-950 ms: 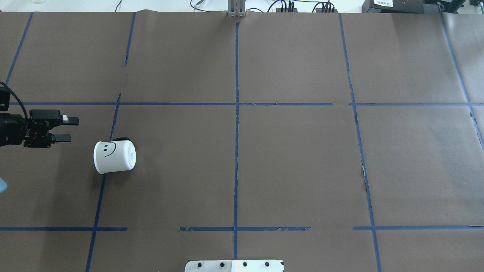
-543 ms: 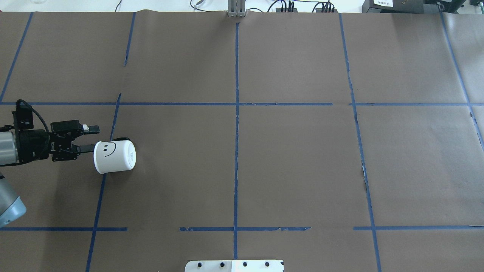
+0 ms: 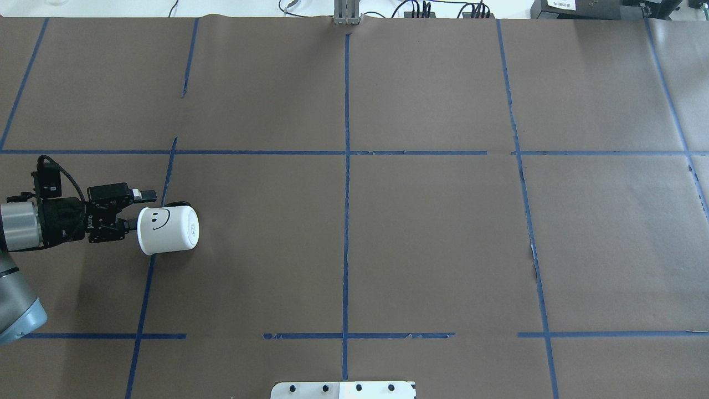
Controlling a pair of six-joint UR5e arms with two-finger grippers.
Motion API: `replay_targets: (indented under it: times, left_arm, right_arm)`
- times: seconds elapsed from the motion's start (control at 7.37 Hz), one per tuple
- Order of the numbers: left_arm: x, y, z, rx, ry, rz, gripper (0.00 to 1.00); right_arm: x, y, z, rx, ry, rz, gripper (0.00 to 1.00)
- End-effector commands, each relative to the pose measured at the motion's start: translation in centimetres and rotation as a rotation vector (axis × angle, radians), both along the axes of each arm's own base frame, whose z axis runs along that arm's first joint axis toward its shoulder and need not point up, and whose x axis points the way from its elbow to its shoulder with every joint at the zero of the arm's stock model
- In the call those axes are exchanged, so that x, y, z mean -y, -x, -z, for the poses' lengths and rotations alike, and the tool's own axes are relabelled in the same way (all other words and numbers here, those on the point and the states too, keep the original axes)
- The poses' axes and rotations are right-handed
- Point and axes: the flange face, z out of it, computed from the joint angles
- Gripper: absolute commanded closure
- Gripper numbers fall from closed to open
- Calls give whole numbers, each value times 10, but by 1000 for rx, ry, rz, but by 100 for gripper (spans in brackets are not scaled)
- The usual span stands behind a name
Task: Flip mug
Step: 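Move the left gripper toward the open end of the sideways white mug, then close the left gripper on the rim of the white mug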
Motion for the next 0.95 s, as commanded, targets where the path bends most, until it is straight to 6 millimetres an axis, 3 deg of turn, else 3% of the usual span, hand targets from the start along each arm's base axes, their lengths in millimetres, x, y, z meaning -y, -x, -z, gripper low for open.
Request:
replay_targets:
  times: [0.0, 0.14, 0.54, 0.68, 0.81]
  left_arm:
    - [-5, -10, 3, -4, -4, -20, 0]
    - [-5, -10, 4, -5, -4, -22, 13]
    - [-7, -10, 7, -8, -12, -30, 82]
    - [-7, -10, 7, -10, -12, -32, 100]
    - [-8, -10, 13, -18, -17, -46, 100]
  right_arm:
    - [0, 0, 0, 0, 0, 0, 0]
    - [0, 0, 0, 0, 0, 0, 0]
    - [0, 0, 0, 0, 0, 0, 0]
    - [0, 0, 0, 0, 0, 0, 0]
    - [0, 0, 0, 0, 0, 0, 0]
